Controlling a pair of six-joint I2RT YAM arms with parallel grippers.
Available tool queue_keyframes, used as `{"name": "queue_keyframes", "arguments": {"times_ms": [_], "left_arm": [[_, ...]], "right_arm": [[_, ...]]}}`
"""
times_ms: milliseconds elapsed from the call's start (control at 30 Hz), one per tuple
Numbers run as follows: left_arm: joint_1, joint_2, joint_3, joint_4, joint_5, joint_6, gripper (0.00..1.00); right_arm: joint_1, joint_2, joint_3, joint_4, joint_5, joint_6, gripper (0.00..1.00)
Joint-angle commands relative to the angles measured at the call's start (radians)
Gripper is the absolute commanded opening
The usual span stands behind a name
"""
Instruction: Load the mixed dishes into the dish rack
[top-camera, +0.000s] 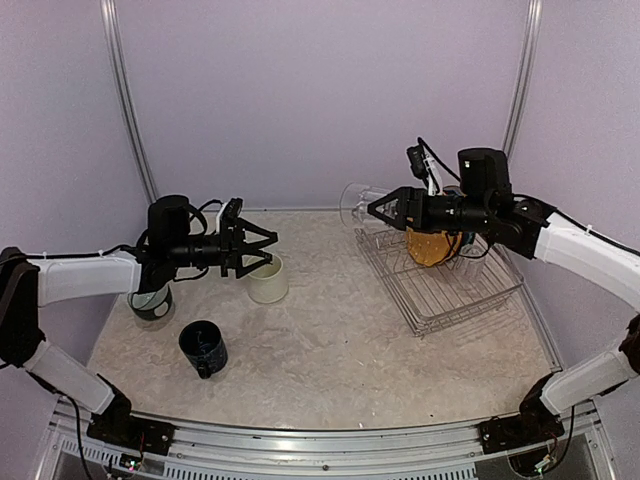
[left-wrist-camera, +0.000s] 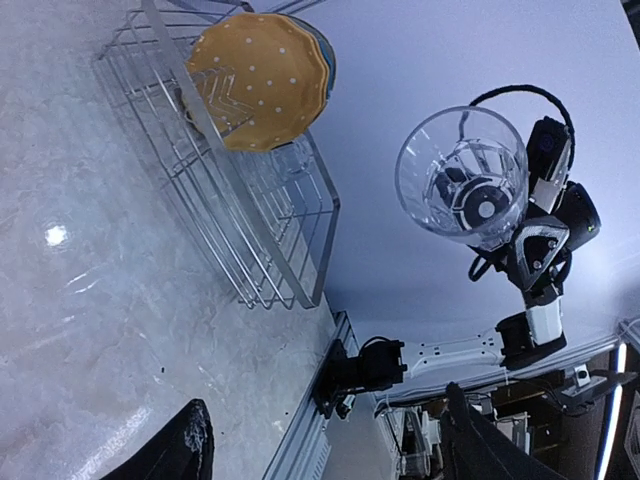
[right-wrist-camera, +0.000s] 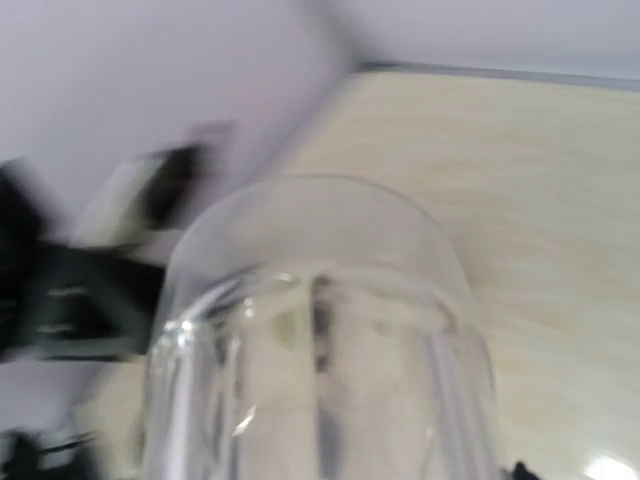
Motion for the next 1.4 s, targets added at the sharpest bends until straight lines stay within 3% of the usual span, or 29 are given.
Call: {"name": "queue_keyframes", "arguments": {"times_ms": [0,100,233,500,933,1367], "left_arm": [[-0.019,-0.088,0.091,-0.401,-0.211,0.264,0.75],[-0.045,-0.122,0.148,-0.569,-0.322,0.370,0.77],[-0.053,-0.141,0.174,-0.630,-0.366,0.413,0.77],[-0.062,-0.141,0.166,-0.633,-0.366,0.420,0.79],[-0.065,-0.118,0.158,-0.622,-0.371,0.442,0.81],[-0.064,-0.110,0.148,-0.619,-0.377,0.439,0.82]], "right_arm": [[-0.063,-0.102,0.053,-0.498,0.366,-0.124,0.00],[-0.097,-0.126,0.087,-0.694,0.510,-0.130,0.00],[-0.138,-0.125,0.123,-0.863,0.670,-0.127,0.00],[-0.276,-0.059,0.104,-0.970,0.673,-0.204,0.00],[-0.394,0.044,0.082,-0.978,0.622,-0.294,0.00],[-0.450,0.158,0.052,-0.945,0.603,-0.353,0.18]]}}
